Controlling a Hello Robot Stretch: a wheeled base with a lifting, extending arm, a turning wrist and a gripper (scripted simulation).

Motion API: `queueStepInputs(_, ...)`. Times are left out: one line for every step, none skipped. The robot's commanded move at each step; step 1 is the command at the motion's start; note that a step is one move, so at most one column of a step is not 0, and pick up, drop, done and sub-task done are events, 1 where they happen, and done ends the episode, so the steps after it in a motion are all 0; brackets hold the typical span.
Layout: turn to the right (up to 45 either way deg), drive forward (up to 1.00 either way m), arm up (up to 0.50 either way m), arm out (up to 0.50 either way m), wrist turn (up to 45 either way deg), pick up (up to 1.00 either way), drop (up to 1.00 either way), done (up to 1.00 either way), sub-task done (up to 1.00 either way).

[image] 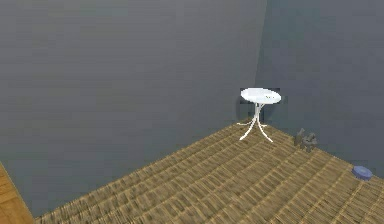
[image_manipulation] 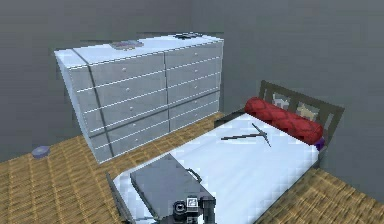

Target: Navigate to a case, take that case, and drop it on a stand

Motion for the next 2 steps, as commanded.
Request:
queueStepInputs(0.0,0.00,0.00,0.00,45.0,0.00,0.00,0.00,0.00)
queueStepInputs(0.0,0.00,0.00,0.00,18.0,0.00,0.00,0.00,0.00)
